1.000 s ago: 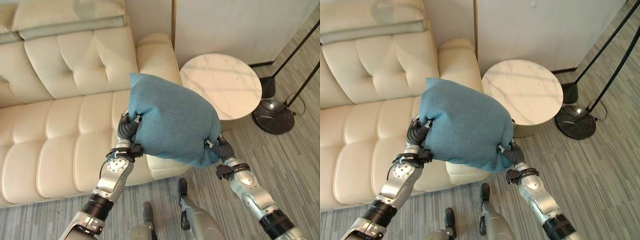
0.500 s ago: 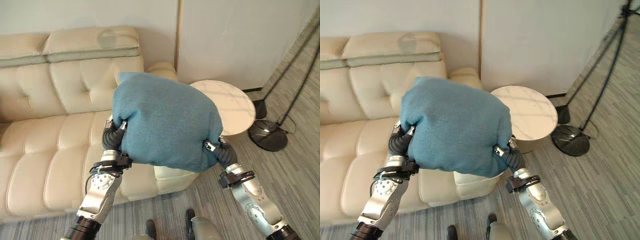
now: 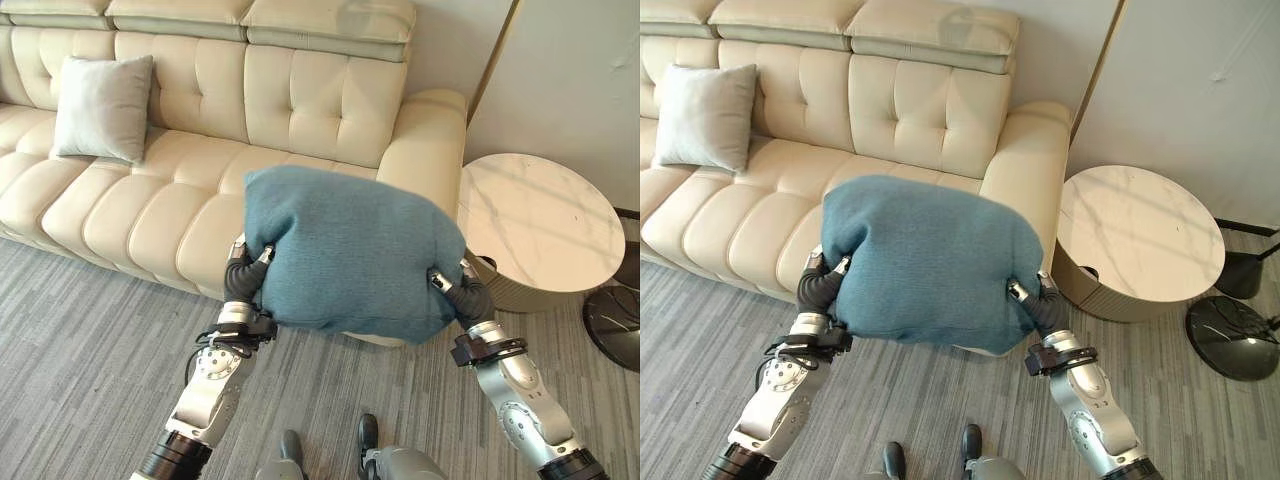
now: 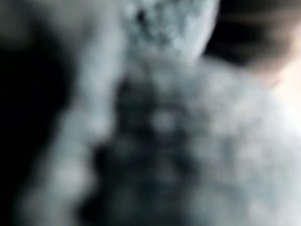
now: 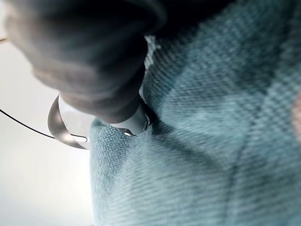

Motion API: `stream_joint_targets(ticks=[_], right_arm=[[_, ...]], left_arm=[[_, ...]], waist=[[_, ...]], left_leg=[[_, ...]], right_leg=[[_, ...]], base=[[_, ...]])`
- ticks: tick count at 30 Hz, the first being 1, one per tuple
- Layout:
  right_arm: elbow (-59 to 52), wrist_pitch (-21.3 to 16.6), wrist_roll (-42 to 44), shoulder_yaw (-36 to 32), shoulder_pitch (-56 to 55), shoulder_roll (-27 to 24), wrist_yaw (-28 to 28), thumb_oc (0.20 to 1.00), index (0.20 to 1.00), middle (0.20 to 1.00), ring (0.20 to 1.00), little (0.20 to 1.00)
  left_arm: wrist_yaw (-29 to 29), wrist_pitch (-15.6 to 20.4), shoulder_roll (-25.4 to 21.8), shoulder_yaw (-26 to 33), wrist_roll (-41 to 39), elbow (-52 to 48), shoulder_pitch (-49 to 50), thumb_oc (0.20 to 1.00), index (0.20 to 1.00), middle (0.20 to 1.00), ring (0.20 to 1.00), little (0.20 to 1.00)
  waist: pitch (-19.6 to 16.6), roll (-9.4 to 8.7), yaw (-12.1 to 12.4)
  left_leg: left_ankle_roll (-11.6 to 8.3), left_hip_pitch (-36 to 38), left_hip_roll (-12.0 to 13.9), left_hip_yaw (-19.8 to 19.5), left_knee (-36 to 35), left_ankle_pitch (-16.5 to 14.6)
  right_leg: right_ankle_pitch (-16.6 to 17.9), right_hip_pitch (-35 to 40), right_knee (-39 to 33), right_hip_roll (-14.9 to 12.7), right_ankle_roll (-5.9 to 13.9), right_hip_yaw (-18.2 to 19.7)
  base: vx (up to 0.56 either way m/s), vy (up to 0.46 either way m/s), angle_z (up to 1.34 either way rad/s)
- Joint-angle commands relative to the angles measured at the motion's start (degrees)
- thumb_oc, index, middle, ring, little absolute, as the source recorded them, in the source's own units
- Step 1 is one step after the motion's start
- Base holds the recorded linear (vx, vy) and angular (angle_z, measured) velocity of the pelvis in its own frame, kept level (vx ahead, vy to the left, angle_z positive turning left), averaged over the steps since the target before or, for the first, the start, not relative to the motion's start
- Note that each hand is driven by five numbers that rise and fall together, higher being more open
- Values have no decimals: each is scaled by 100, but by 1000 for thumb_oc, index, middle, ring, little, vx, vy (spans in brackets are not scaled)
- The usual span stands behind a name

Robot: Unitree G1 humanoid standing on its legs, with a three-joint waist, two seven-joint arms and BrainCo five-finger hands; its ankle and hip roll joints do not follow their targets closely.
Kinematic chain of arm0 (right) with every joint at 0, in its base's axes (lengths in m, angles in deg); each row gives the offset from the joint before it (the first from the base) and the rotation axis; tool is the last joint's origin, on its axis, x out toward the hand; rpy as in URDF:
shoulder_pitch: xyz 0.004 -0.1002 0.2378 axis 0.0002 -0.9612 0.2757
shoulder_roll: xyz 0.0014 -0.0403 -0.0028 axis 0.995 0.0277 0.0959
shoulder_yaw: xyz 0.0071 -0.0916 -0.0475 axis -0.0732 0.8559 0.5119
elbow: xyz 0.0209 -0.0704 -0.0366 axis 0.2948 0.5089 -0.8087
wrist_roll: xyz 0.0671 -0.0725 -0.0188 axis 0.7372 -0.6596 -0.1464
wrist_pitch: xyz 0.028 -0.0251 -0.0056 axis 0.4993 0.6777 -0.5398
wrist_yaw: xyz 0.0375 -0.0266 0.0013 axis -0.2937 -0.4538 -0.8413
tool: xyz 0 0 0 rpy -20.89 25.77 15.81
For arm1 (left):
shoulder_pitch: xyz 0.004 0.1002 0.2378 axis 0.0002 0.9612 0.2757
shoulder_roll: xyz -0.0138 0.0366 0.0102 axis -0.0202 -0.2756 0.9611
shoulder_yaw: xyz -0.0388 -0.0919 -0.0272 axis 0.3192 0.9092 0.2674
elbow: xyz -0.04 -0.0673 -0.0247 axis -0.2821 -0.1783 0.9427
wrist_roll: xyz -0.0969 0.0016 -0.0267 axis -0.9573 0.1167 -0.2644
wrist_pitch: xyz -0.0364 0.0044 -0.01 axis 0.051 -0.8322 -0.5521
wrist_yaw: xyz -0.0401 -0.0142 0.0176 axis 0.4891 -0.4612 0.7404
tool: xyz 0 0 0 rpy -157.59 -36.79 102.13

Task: Pick up all the scattered cushions and arrange them neatly on the sofa.

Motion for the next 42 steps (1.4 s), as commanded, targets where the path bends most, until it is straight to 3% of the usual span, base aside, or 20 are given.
stream_joint_targets(ticks=[1,3,5,6,7,10,12,14,16,17,18,19,20,23,24,25,26,33,42], right_arm=[[-1347,-587,28,575,727,701,-618,200,200,200,200,200],[-1331,-573,16,590,706,752,-643,200,200,200,200,200],[-1269,-522,-1,698,797,855,-681,200,200,200,200,200],[-1249,-534,19,770,822,909,-702,200,200,200,200,200],[-1217,-521,44,778,810,908,-726,200,200,200,200,200],[-1242,-539,164,803,923,869,-785,200,200,200,200,200],[-1202,-532,216,753,884,810,-826,200,200,200,200,200],[-1277,-546,242,613,609,726,-855,200,200,200,200,200],[-1300,-618,200,430,450,579,-823,200,200,200,200,200],[-1325,-635,201,318,393,479,-794,200,200,200,200,200],[-1310,-629,204,265,336,429,-767,200,200,200,200,200],[-1323,-619,195,241,331,380,-762,200,200,200,200,200],[-1342,-608,128,147,251,329,-774,200,200,200,200,200],[-1297,-617,105,87,213,384,-718,200,200,200,200,200],[-1183,-647,26,70,268,427,-595,200,200,200,200,200],[-1183,-647,22,39,257,440,-582,200,200,200,200,200],[-1175,-622,-71,39,224,452,-619,200,200,200,200,200],[-765,-489,-630,168,527,499,-489,200,200,200,200,200],[-82,-347,-1201,270,832,535,-283,200,200,200,200,200]], left_arm=[[725,368,-93,-740,216,-584,-477,200,200,200,200,200],[748,349,-173,-693,241,-584,-468,200,200,200,200,200],[726,344,-281,-591,292,-613,-429,200,200,200,200,200],[685,357,-297,-554,324,-565,-399,200,200,200,200,200],[692,370,-275,-570,361,-510,-393,200,200,200,200,200],[677,395,-305,-461,375,-543,-301,200,200,200,200,200],[697,409,-246,-426,401,-484,-277,200,200,200,200,200],[794,398,-152,-479,392,-525,-156,200,200,200,200,200],[840,402,-71,-566,391,-501,-181,200,200,200,200,200],[892,388,-43,-591,343,-455,-225,200,200,200,200,200],[896,381,-21,-566,304,-416,-209,200,200,200,200,200],[922,364,-4,-565,286,-403,-211,200,200,200,200,200],[966,326,43,-571,289,-379,-169,200,200,200,200,200],[911,319,32,-578,308,-383,-172,200,200,200,200,200],[758,356,49,-608,335,-347,-220,200,200,200,200,200],[775,355,69,-614,328,-355,-189,200,200,200,200,200],[865,320,57,-563,347,-377,-33,200,200,200,200,200],[853,328,-137,-340,431,-257,88,200,200,200,200,200],[673,286,-60,-286,640,239,-156,200,200,200,200,200]], waist=[[-486,-333,42],[-485,-352,68],[-383,-343,59],[-308,-299,55],[-285,-287,6],[-226,-273,-50],[-229,-295,-133],[-331,-278,-218],[-445,-223,-306],[-518,-224,-364],[-571,-252,-384],[-578,-275,-359],[-641,-392,-313],[-641,-494,-200],[-560,-482,-104],[-568,-429,-110],[-693,-334,-127],[-789,-298,0],[-954,-230,47]], left_leg=[[232,-622,-383,-18,662,-347],[312,-564,-464,-54,633,-414],[498,-381,-562,-74,594,-534],[561,-241,-570,-79,591,-598],[578,-74,-615,-131,515,-643],[586,228,-713,-150,411,-822],[540,517,-858,-206,395,-993],[462,778,-944,-335,491,-1182],[143,681,-828,-291,1086,-1007],[-140,490,-663,-135,1748,-656],[-214,333,-523,-27,2037,-536],[-158,247,-428,56,2037,-630],[5,7,-219,19,1590,-978],[-38,-380,-116,-542,1012,-608],[-113,-639,-115,-1079,792,-286],[-97,-542,-110,-1159,630,-300],[-68,-232,-106,-1085,334,-305],[154,208,-302,-617,268,-433],[246,516,-421,-558,111,-525]], right_leg=[[-630,585,94,-681,948,-23],[-682,489,435,-753,985,24],[-371,44,1532,-833,1115,281],[-233,-197,2015,-814,1158,323],[-342,-451,2039,-612,1099,415],[-311,-936,1393,-470,1016,78],[-92,-1132,696,-435,1106,-307],[-90,-767,301,-383,960,-386],[-20,-488,202,-352,853,-435],[-46,-280,59,-346,780,-465],[-129,-51,-138,-277,705,-350],[-166,69,-237,-262,706,-238],[-248,241,-339,-363,780,-18],[-298,343,-386,-370,794,285],[-346,419,-333,-347,780,505],[-381,435,-286,-313,778,573],[-417,512,-218,-309,768,702],[-398,609,-53,-414,862,1092],[-425,850,-186,-535,922,1077]], base=[[70,109,10],[128,196,9],[202,325,-3],[251,263,-14],[329,198,-25],[286,70,-28],[484,15,9],[566,-33,32],[413,-83,93],[358,-79,89],[314,-37,65],[336,76,6],[264,108,-54],[214,102,-124],[155,123,-143],[261,232,-103],[253,244,-104],[151,129,-76],[79,16,8]])
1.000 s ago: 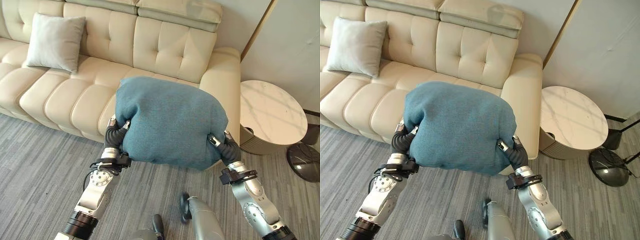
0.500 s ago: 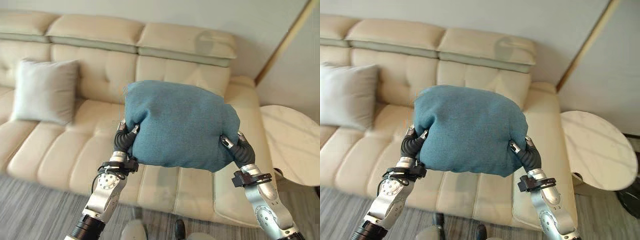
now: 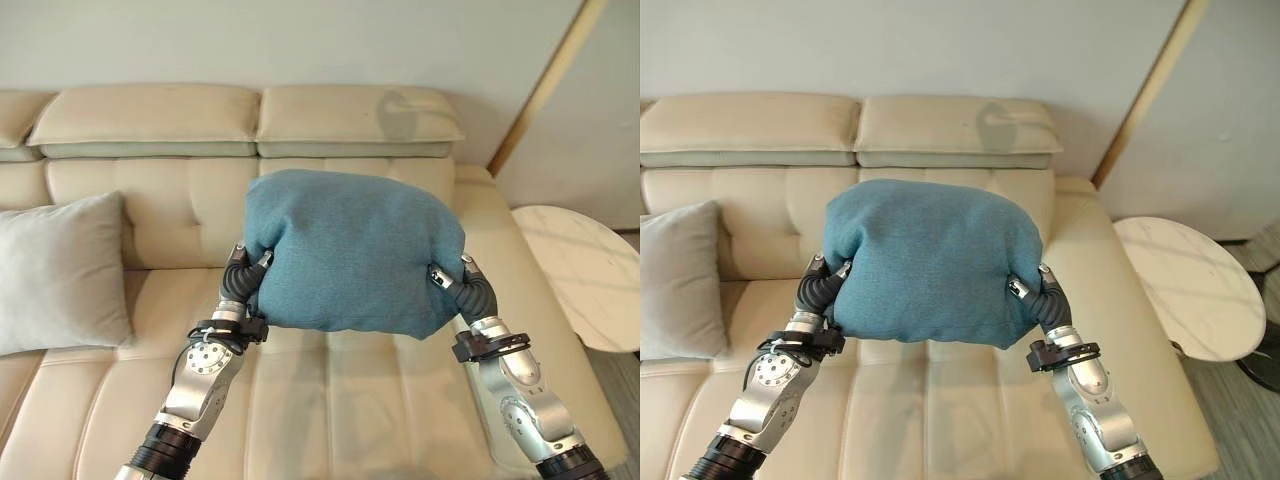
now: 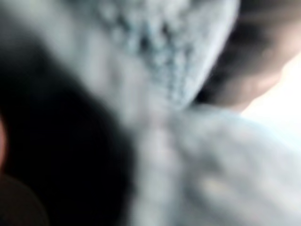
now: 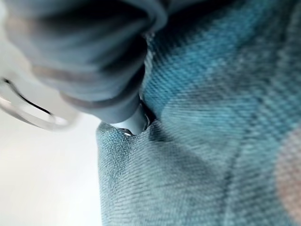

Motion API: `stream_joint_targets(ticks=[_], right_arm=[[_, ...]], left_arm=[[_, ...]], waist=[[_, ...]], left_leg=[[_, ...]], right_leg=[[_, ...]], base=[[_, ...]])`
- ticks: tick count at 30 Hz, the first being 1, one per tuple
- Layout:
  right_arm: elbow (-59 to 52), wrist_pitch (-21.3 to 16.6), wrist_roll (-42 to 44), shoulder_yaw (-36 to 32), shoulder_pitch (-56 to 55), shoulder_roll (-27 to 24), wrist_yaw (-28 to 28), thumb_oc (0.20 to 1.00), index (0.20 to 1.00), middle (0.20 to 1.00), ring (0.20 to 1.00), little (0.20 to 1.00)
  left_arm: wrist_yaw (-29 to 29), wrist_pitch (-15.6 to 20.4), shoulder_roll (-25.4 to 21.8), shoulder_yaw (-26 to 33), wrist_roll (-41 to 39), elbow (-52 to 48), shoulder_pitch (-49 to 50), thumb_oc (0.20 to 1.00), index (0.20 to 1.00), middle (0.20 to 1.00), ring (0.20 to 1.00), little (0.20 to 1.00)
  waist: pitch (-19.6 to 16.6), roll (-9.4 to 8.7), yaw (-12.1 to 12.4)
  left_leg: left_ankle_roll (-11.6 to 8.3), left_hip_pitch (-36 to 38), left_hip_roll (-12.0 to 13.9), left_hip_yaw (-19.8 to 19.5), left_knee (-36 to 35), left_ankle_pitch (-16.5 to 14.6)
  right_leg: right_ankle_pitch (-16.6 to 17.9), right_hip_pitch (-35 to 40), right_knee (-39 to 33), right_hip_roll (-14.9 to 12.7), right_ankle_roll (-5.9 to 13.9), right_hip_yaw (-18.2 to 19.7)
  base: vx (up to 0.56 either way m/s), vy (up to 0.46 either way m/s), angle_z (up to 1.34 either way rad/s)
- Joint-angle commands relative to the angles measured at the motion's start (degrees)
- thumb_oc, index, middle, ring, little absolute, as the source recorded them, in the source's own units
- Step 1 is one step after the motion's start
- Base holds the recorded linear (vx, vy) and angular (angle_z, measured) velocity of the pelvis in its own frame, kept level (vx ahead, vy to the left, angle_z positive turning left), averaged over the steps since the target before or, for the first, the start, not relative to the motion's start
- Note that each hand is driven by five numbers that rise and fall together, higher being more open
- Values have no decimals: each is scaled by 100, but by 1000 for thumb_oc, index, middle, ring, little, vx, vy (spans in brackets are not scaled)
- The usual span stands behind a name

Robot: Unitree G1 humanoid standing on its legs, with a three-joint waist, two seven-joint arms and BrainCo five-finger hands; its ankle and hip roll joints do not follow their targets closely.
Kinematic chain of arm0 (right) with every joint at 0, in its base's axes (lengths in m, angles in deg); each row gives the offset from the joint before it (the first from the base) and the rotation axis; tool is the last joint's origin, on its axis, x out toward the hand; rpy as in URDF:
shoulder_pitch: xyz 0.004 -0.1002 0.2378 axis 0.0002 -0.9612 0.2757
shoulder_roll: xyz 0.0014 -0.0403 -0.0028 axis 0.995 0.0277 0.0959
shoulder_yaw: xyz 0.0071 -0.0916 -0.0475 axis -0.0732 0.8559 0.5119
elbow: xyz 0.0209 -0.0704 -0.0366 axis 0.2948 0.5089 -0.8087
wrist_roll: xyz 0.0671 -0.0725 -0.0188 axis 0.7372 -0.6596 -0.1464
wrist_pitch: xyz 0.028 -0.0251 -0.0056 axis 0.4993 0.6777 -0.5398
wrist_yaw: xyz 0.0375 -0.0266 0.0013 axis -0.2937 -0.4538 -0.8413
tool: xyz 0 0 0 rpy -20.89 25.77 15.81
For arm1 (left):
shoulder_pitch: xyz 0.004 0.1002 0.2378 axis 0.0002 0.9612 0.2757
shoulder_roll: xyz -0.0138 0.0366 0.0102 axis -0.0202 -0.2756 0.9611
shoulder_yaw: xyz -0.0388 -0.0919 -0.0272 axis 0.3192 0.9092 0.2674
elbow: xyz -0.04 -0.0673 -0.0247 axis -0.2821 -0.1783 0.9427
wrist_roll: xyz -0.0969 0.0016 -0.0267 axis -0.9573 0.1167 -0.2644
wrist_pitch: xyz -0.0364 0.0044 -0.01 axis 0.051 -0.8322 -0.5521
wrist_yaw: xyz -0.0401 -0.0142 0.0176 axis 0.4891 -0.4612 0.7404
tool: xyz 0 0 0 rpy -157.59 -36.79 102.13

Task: Pick up all the scattered cushions and arrange them neatly on the sofa.

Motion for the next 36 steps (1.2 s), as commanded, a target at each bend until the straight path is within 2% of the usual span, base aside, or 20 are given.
stream_joint_targets(ticks=[1,9,12,18,19,20,21,22,23,24,26,27,28,29,30,31,34,36], right_arm=[[-550,-463,-224,274,590,252,-172,200,200,200,200,200],[-69,-390,-659,409,1021,302,119,200,200,200,200,200],[177,-408,-870,542,1498,345,332,200,200,200,200,200],[1196,-493,-1412,1004,4223,498,1306,200,200,200,200,200],[1198,-494,-1412,1003,4225,498,1306,200,200,200,200,200],[1622,-522,-1565,1056,5165,477,1674,200,200,200,200,200],[1888,-535,-1665,1047,5605,425,1869,200,200,200,200,200],[1898,-540,-1663,1044,5623,425,1869,200,200,200,200,200],[2330,-552,-1884,1063,6325,339,2209,200,200,200,200,200],[2332,-553,-1883,1063,6328,339,2209,200,200,200,200,200],[3096,-484,-2166,1209,7230,210,2651,200,200,200,200,200],[3112,-492,-2163,1210,7257,209,2652,200,200,200,200,200],[3757,-487,-2135,1322,7760,210,2869,200,200,200,200,200],[4079,-461,-2051,1399,7934,183,2887,200,200,200,200,200],[4499,-440,-1936,1521,8129,165,2884,573,573,573,573,573],[4832,-410,-1797,1647,8296,130,2808,1000,1000,1000,1000,1000],[5759,-306,-1292,2024,8572,82,2489,1000,1000,1000,1000,1000],[5999,-286,-1074,2105,8580,53,2337,1000,1000,1000,1000,1000]], left_arm=[[291,501,289,-522,575,-467,-212,200,200,200,200,200],[55,482,385,-565,682,-7,-583,200,200,200,200,200],[-114,506,446,-662,664,331,-990,200,200,200,200,200],[-819,709,316,-1211,479,1754,-3624,200,200,200,200,200],[-818,710,316,-1211,479,1756,-3627,200,200,200,200,200],[-1072,790,181,-1416,475,2302,-4705,200,200,200,200,200],[-1171,817,115,-1487,476,2631,-5220,200,200,200,200,200],[-1168,822,112,-1489,472,2643,-5240,200,200,200,200,200],[-1299,867,40,-1614,520,3153,-6107,200,200,200,200,200],[-1298,868,39,-1615,519,3155,-6110,200,200,200,200,200],[-1509,810,-105,-1807,722,3982,-7213,200,200,200,200,200],[-1507,816,-107,-1810,719,3997,-7239,200,200,200,200,200],[-1669,744,-141,-1925,798,4596,-7802,1000,1000,1000,1000,1000],[-1729,714,-143,-1934,782,4823,-7994,1000,1000,1000,1000,1000],[-1763,696,-146,-1971,759,5163,-8169,1000,1000,1000,1000,1000],[-1747,670,-147,-1975,671,5404,-8284,1000,1000,1000,1000,1000],[-1537,591,-191,-2032,406,6107,-8490,1000,1000,1000,1000,1000],[-1413,544,-243,-2049,341,6312,-8478,1000,1000,1000,1000,1000]], waist=[[-532,-123,-53],[-601,6,-58],[-549,54,-65],[72,137,-88],[69,137,-87],[247,164,-74],[284,169,-71],[276,166,-70],[347,186,-59],[343,186,-58],[513,245,-21],[514,242,-22],[622,295,30],[659,315,49],[708,324,79],[751,338,102],[875,348,148],[941,363,161]], left_leg=[[-277,-24,151,196,550,-676],[-294,130,144,164,168,-555],[-301,85,150,181,72,-497],[-317,-1128,209,221,278,-252],[-317,-1135,209,221,282,-253],[-345,-1587,218,197,362,-115],[-358,-1776,227,175,397,-63],[-358,-1808,226,176,398,-44],[-391,-2040,224,123,357,77],[-391,-2047,224,123,358,78],[-460,-2337,228,42,256,244],[-460,-2370,227,42,257,270],[-503,-2592,204,-18,158,402],[-522,-2656,203,-35,103,448],[-542,-2768,213,-74,66,505],[-562,-2886,223,-95,43,549],[-621,-3212,242,-198,-6,696],[-649,-3323,258,-221,-7,766]], right_leg=[[-313,-72,517,177,-47,-140],[-285,8,290,125,-26,-218],[-231,-80,233,124,-7,-225],[12,-1461,571,203,11,-39],[11,-1468,574,203,11,-39],[107,-1914,686,188,51,-14],[127,-2095,735,181,68,-38],[148,-2123,728,179,67,-36],[194,-2326,725,165,86,-70],[196,-2332,724,164,86,-69],[255,-2637,701,160,123,-140],[284,-2665,692,159,122,-138],[357,-2898,649,168,150,-163],[364,-2979,639,171,157,-186],[403,-3096,620,170,166,-203],[436,-3214,595,171,174,-213],[521,-3509,559,179,184,-287],[548,-3604,560,177,179,-318]], base=[[96,-18,7],[31,-14,1],[-78,-12,-1],[-312,-11,-1],[-309,-2,-2],[-242,-12,-6],[-250,-13,-12],[-116,-22,-11],[-69,-10,-9],[-89,-13,-4],[-113,-20,0],[-177,-27,1],[-127,-20,3],[-156,-31,7],[-104,-37,10],[-124,-52,10],[-87,-47,6],[-66,-45,11]])
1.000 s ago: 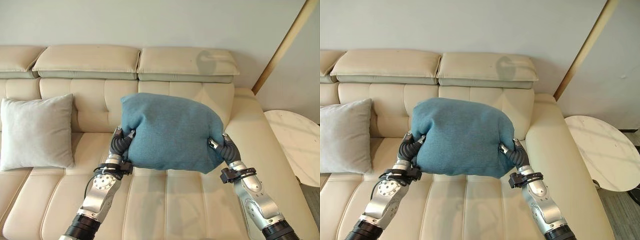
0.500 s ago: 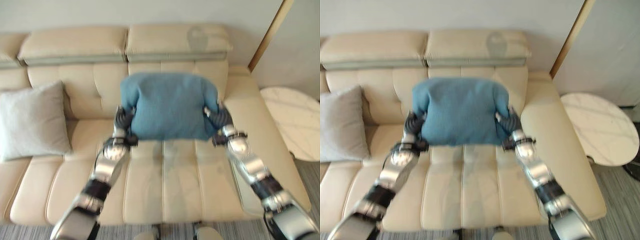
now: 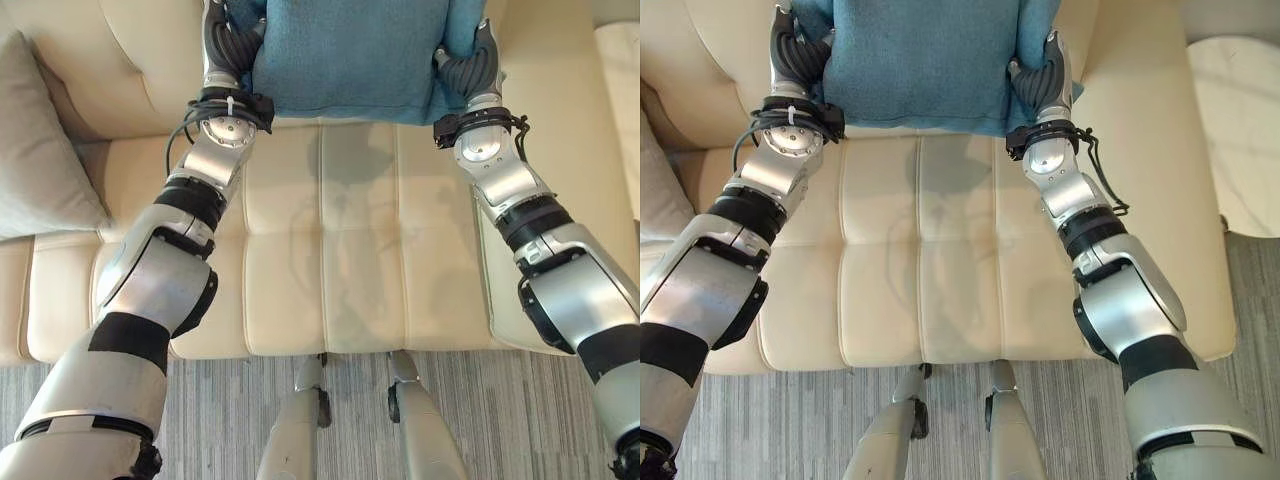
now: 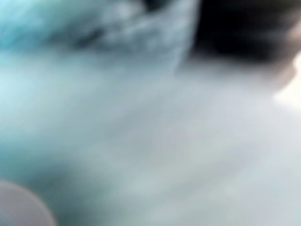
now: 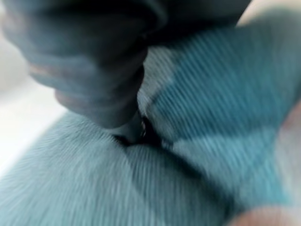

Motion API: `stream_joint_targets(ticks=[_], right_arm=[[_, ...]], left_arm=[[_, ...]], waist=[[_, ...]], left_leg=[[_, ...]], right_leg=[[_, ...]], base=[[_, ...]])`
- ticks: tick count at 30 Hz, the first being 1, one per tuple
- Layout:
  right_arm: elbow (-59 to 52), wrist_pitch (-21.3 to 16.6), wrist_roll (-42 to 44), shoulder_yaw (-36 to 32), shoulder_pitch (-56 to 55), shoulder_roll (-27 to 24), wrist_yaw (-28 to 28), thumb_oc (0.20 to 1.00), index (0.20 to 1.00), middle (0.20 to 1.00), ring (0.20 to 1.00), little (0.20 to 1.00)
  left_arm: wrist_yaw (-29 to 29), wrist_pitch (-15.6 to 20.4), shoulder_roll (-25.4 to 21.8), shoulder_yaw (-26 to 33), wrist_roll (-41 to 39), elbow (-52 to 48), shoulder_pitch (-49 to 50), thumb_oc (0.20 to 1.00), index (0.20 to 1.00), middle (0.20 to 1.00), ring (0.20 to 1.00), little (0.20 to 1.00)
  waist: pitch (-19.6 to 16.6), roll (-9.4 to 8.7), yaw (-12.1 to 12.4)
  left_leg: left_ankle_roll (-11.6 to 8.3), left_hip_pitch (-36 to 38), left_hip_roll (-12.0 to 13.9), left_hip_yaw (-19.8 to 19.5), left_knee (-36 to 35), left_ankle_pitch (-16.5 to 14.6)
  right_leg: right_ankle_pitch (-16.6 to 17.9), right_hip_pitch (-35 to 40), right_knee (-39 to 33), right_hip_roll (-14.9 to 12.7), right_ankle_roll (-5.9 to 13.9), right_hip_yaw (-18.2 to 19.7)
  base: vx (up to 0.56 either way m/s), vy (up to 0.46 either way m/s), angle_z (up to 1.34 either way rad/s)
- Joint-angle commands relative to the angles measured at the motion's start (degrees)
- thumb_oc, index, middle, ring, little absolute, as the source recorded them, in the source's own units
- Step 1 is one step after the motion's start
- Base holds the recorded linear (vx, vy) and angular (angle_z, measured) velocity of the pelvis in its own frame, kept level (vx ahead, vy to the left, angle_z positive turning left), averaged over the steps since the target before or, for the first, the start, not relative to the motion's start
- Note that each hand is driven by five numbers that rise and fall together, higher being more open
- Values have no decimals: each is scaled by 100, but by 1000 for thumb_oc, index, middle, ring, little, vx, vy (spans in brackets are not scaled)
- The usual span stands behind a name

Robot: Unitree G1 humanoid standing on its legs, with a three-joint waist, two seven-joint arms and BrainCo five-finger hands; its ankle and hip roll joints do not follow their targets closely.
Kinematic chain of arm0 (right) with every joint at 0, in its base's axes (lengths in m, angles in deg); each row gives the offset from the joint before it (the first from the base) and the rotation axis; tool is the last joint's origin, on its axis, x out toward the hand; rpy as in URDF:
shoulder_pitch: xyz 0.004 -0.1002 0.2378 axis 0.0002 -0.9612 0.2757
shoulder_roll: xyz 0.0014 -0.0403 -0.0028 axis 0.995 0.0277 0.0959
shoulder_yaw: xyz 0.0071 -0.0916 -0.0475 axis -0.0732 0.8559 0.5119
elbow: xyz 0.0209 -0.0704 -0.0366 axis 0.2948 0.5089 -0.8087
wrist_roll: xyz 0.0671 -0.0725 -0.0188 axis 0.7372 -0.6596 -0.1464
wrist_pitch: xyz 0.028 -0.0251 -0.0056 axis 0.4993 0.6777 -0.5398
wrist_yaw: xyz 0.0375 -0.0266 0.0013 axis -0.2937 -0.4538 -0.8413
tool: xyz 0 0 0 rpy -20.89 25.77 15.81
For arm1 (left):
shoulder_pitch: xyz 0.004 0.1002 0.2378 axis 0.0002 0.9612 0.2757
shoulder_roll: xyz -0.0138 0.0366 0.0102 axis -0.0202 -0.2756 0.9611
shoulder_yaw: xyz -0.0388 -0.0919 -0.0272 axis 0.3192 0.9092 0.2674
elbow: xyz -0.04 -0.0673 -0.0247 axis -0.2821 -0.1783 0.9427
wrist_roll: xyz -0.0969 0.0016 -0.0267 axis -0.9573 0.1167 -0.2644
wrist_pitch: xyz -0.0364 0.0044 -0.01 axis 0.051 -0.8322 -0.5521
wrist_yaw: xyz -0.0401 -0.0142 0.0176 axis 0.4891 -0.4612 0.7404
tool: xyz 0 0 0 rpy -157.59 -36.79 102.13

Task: Pick up all the scattered cushions and arrange them neatly on the sofa.

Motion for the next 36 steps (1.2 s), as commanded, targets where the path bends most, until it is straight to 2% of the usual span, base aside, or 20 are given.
stream_joint_targets(ticks=[1,2,5,6,9,15,19,20,24,25,27,28,30,32,33,36], right_arm=[[200,-344,800,-26,881,186,-530,1000,1000,1000,1000,1000],[370,-300,1023,-95,649,113,-682,1000,1000,1000,1000,1000],[359,-241,1060,-155,384,29,-729,1000,1000,1000,1000,1000],[140,-250,1039,-287,18,-8,-755,1000,1000,1000,1000,1000],[-224,-347,1054,-633,-632,-40,-760,1000,1000,1000,1000,1000],[-1147,-530,878,-1102,-1589,-332,-838,1000,1000,1000,1000,1000],[-2027,-589,685,-1415,-2680,-734,-1193,1000,1000,1000,1000,1000],[-2575,-600,522,-1575,-3341,-845,-1398,1000,1000,1000,1000,1000],[-3653,-567,110,-2082,-5155,-985,-1858,1000,1000,1000,1000,1000],[-3654,-566,110,-2082,-5156,-985,-1858,1000,1000,1000,1000,1000],[-3983,-535,-244,-2499,-6516,-989,-2190,1000,1000,1000,1000,1000],[-3990,-532,-245,-2501,-6523,-989,-2190,1000,1000,1000,1000,1000],[-3947,-442,-497,-2742,-7296,-879,-2375,1000,1000,1000,1000,1000],[-3647,-389,-575,-2862,-7759,-705,-2516,1000,1000,1000,1000,1000],[-3343,-291,-727,-2950,-8140,-602,-2687,1000,1000,1000,1000,1000],[-3027,-255,-859,-2974,-8371,-533,-2740,1000,1000,1000,1000,1000]], left_arm=[[435,198,-95,-252,-79,229,-657,1000,1000,1000,1000,1000],[609,153,-78,-25,-294,344,-247,1000,1000,1000,1000,1000],[742,132,-23,135,-419,336,206,1000,1000,1000,1000,1000],[819,142,96,281,-451,192,797,1000,1000,1000,1000,1000],[915,169,249,522,-511,-113,1637,1000,1000,1000,1000,1000],[910,288,-43,771,-454,-854,2227,1000,1000,1000,1000,1000],[999,419,-613,879,-28,-2085,2913,1000,1000,1000,1000,1000],[1120,440,-725,1047,97,-2656,3545,1000,1000,1000,1000,1000],[1559,402,-647,1605,143,-3885,5421,1000,1000,1000,1000,1000],[1559,401,-647,1605,143,-3886,5422,1000,1000,1000,1000,1000],[1893,357,-424,2027,276,-4158,6795,1000,1000,1000,1000,1000],[1893,355,-425,2027,277,-4162,6800,1000,1000,1000,1000,1000],[2079,267,-303,2344,415,-4140,7592,1000,1000,1000,1000,1000],[2257,192,-129,2515,428,-3969,8180,1000,1000,1000,1000,1000],[2358,113,-85,2617,690,-3752,8584,1000,1000,1000,1000,1000],[2507,58,55,2646,662,-3490,8876,1000,1000,1000,1000,1000]], waist=[[270,-231,222],[297,-271,211],[308,-320,196],[324,-372,191],[310,-437,175],[305,-524,134],[267,-522,120],[228,-535,105],[102,-590,46],[99,-589,46],[-77,-632,-22],[-96,-633,-23],[-256,-653,-71],[-421,-657,-90],[-594,-638,-114],[-687,-621,-126]], left_leg=[[-358,337,-14,-116,-41,-508],[-401,194,5,-158,-41,-467],[-421,154,26,-190,-41,-457],[-428,194,45,-199,-41,-458],[-438,264,68,-183,-41,-505],[-468,455,108,-192,-41,-535],[-456,788,122,-164,-41,-609],[-430,1009,120,-118,-41,-666],[-339,1605,130,-17,22,-879],[-339,1601,130,-17,22,-878],[-253,2031,115,82,176,-1123],[-252,2007,113,81,177,-1112],[-178,2246,69,139,313,-1266],[-127,2466,30,208,422,-1409],[-95,2676,3,298,496,-1530],[-52,2935,-41,384,530,-1642]], right_leg=[[-921,-41,599,-113,405,-150],[-883,-140,557,-93,410,-208],[-882,-155,532,-65,399,-232],[-899,-98,524,-38,377,-226],[-923,-29,501,-4,355,-221],[-960,177,494,22,325,-222],[-1012,514,487,-4,324,-254],[-1055,730,495,-18,315,-263],[-1208,1313,550,-89,309,-288],[-1207,1310,550,-89,309,-288],[-1343,1794,589,-160,319,-318],[-1328,1775,579,-162,320,-318],[-1378,2044,576,-188,342,-324],[-1397,2279,564,-213,374,-302],[-1400,2458,550,-258,411,-263],[-1377,2633,547,-290,451,-192]], base=[[-88,-104,18],[-55,-106,20],[-12,-58,19],[-8,-32,14],[-10,-15,5],[-11,-13,2],[13,-8,-6],[64,25,-9],[87,21,-9],[64,22,-6],[141,51,-5],[150,61,3],[101,80,4],[135,139,-9],[129,126,-15],[69,159,-21]])
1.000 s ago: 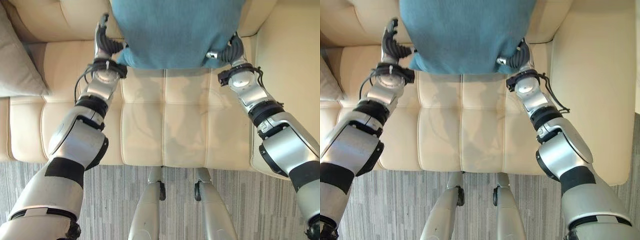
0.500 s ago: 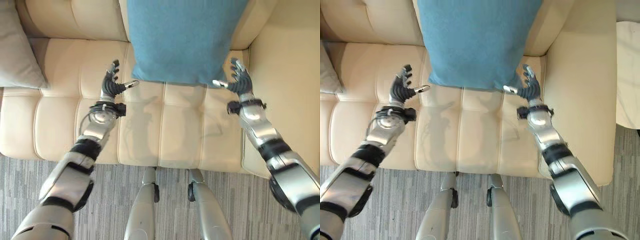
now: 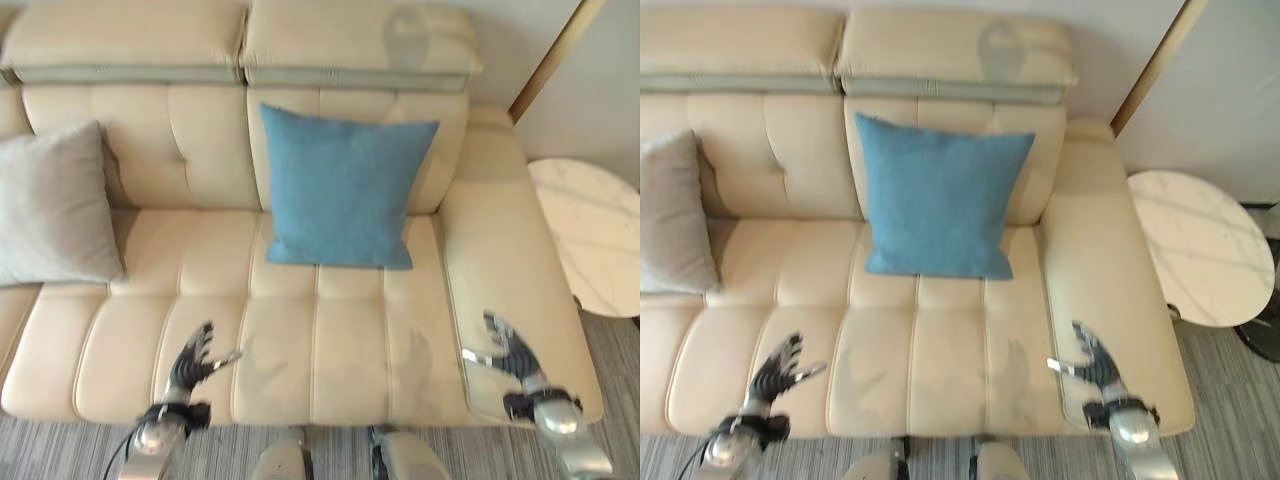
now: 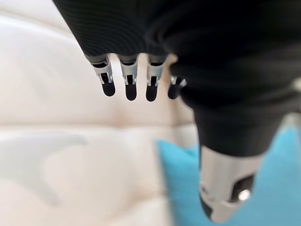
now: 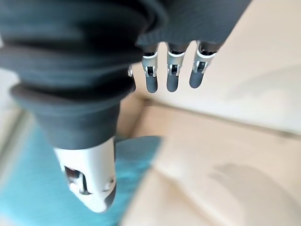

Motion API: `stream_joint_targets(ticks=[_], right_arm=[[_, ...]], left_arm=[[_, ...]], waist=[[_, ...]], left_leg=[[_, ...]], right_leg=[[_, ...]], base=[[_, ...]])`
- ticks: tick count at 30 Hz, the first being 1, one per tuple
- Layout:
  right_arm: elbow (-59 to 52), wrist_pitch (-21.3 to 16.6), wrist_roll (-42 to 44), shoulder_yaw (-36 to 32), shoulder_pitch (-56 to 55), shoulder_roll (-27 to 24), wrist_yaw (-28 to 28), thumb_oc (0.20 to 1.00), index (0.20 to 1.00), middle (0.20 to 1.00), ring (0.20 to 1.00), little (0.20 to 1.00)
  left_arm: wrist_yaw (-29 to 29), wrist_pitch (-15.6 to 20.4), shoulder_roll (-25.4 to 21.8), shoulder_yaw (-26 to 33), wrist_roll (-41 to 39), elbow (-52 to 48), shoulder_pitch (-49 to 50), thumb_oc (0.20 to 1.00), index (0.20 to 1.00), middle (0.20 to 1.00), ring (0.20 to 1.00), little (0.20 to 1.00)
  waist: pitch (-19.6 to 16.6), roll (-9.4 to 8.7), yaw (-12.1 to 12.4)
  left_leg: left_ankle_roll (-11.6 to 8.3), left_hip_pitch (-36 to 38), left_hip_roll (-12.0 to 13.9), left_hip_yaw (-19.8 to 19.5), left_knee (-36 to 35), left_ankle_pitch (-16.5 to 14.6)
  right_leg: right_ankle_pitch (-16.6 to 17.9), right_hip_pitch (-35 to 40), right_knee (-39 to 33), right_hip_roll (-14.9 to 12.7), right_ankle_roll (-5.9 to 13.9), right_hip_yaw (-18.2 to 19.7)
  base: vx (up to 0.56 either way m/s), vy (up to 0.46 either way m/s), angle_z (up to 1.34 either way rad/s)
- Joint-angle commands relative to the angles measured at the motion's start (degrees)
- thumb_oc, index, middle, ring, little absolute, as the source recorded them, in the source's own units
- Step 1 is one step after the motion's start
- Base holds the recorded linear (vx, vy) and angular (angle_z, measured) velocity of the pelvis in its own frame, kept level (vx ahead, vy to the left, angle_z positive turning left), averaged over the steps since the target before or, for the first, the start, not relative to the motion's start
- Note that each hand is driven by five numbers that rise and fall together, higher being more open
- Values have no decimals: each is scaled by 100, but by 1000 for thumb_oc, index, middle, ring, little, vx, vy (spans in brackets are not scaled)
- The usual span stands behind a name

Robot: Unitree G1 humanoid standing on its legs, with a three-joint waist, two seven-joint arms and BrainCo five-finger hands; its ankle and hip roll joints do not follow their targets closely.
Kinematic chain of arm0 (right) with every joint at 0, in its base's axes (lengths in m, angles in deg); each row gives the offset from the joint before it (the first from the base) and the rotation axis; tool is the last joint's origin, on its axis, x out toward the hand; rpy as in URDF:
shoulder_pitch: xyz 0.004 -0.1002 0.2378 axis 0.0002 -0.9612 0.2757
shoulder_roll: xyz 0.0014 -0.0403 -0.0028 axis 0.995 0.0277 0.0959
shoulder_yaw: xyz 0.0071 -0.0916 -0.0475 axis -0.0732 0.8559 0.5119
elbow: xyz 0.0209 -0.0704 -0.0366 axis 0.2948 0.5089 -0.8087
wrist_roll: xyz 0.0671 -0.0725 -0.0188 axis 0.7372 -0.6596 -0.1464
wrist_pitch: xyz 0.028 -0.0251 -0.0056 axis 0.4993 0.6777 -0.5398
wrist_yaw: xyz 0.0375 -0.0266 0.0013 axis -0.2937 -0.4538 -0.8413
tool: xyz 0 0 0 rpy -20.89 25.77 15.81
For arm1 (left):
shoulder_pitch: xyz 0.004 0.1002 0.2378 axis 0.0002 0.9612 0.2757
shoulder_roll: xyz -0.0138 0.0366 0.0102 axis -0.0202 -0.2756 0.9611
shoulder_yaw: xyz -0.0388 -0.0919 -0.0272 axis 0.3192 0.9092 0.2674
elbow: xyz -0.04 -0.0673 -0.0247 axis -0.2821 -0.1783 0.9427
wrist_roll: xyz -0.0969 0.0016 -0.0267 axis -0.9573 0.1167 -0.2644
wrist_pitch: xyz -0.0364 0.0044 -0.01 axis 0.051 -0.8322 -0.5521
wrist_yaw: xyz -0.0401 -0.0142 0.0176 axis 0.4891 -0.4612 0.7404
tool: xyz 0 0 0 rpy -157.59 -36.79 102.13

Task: Pick up all the scattered cushions and arrange them neatly on the sofa.

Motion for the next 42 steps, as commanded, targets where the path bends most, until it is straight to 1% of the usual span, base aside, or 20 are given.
stream_joint_targets(ticks=[1,3,7,8,10,12,13,15,17,18,20,21,22,23,24,25,28,29,31,42], right_arm=[[177,-116,-452,133,250,-251,-135,1000,1000,1000,1000,1000],[375,-53,-639,147,20,-171,-235,1000,1000,1000,1000,1000],[694,14,-659,282,179,-88,-199,1000,1000,1000,1000,1000],[778,44,-620,391,379,-12,-133,1000,1000,1000,1000,1000],[810,60,-579,487,417,71,-137,1000,1000,1000,1000,1000],[826,63,-567,497,411,97,-156,1000,1000,1000,1000,1000],[844,61,-527,502,401,169,-180,1000,1000,1000,1000,1000],[819,62,-537,516,403,191,-174,1000,1000,1000,1000,1000],[826,74,-508,537,418,201,-136,1000,1000,1000,1000,1000],[794,49,-458,546,423,196,-107,1000,1000,1000,1000,1000],[789,44,-406,562,486,132,-75,1000,1000,1000,1000,1000],[763,42,-411,549,499,54,-52,1000,1000,1000,1000,1000],[764,42,-411,549,500,53,-52,1000,1000,1000,1000,1000],[719,41,-376,518,523,-41,-38,1000,1000,1000,1000,1000],[718,41,-376,517,522,-42,-39,1000,1000,1000,1000,1000],[701,31,-373,496,480,-86,-69,1000,1000,1000,1000,1000],[684,24,-342,441,397,-120,-143,1000,1000,1000,1000,1000],[678,19,-332,424,385,-115,-162,1000,1000,1000,1000,1000],[707,21,-362,439,380,-102,-161,1000,1000,1000,1000,1000],[899,97,-318,414,320,26,-217,1000,1000,1000,1000,1000]], left_arm=[[344,140,51,37,283,145,-372,1000,1000,1000,1000,1000],[443,120,45,40,509,184,-37,1000,1000,1000,1000,1000],[337,99,22,2,624,304,-138,1000,1000,1000,1000,1000],[255,51,10,-26,644,324,-312,1000,1000,1000,1000,1000],[244,16,8,-58,671,438,-438,1000,1000,1000,1000,1000],[249,2,11,-40,678,495,-451,1000,1000,1000,1000,1000],[230,-25,15,0,682,616,-483,1000,1000,1000,1000,1000],[222,-25,31,15,639,576,-474,1000,1000,1000,1000,1000],[170,-7,60,19,662,709,-512,1000,1000,1000,1000,1000],[156,-4,77,0,701,764,-528,1000,1000,1000,1000,1000],[121,-7,107,3,697,781,-568,1000,1000,1000,1000,1000],[110,-1,132,4,720,790,-602,1000,1000,1000,1000,1000],[110,-1,133,4,720,790,-603,1000,1000,1000,1000,1000],[120,5,131,-32,782,839,-651,1000,1000,1000,1000,1000],[119,6,132,-32,782,840,-652,1000,1000,1000,1000,1000],[149,10,140,-35,834,863,-638,1000,1000,1000,1000,1000],[179,17,176,34,827,891,-576,1000,1000,1000,1000,1000],[178,17,194,43,823,898,-549,1000,1000,1000,1000,1000],[161,17,228,43,808,858,-499,1000,1000,1000,1000,1000],[235,-41,146,125,849,897,-441,1000,1000,1000,1000,1000]], waist=[[-412,-75,-41],[-538,-61,-57],[-446,-88,-18],[-340,-29,79],[-299,21,123],[-356,21,148],[-471,-10,249],[-467,-65,309],[-520,-131,402],[-519,-174,429],[-490,-149,455],[-418,-99,463],[-421,-96,458],[-339,-106,433],[-336,-104,426],[-320,-203,351],[-412,-285,252],[-438,-267,226],[-470,-219,215],[-696,-234,204]], left_leg=[[19,97,-186,194,541,-810],[125,393,-278,325,329,-826],[158,385,-285,393,152,-681],[172,256,-167,370,130,-508],[202,193,-97,326,75,-356],[201,167,-83,321,52,-330],[173,52,-75,319,42,-252],[146,26,-93,308,54,-200],[61,-216,-105,314,73,-45],[11,-391,-104,319,112,66],[-140,-727,-29,296,172,278],[-288,-903,3,264,200,421],[-289,-912,4,257,205,421],[-267,-963,-50,185,398,252],[-267,-970,-52,177,417,239],[-157,-837,-166,101,886,-217],[-103,-592,-251,69,1346,-745],[-91,-437,-230,51,1315,-832],[-68,-232,-254,-83,1145,-857],[32,361,-321,-9,506,-831]], right_leg=[[-374,-216,453,-350,492,-17],[-211,-153,375,-357,596,142],[10,-382,725,-328,727,153],[-316,-468,1299,-209,705,-74],[-746,-314,2092,-44,603,-129],[-815,-222,2234,-10,566,-135],[-908,68,2463,51,515,-183],[-981,199,2320,45,450,-236],[-1272,540,1640,171,296,-211],[-1389,678,1101,233,174,-153],[-1350,650,671,344,57,-100],[-1244,637,456,367,38,-189],[-1240,635,453,369,37,-195],[-1118,543,376,308,42,-274],[-1120,549,373,307,43,-283],[-985,478,374,147,59,-376],[-876,376,332,17,54,-430],[-881,373,349,25,54,-425],[-895,370,395,74,50,-416],[-880,578,403,97,116,-339]], base=[[44,227,-17],[5,219,-33],[-207,82,-50],[-312,33,-41],[-310,9,-23],[-146,-56,17],[-180,-118,15],[-161,-119,8],[-175,-136,-9],[-211,-133,-5],[-304,-129,19],[-256,-81,25],[-353,-50,22],[-188,-6,12],[-316,-4,5],[-166,3,16],[-109,22,37],[-19,31,33],[22,44,16],[54,48,-2]])
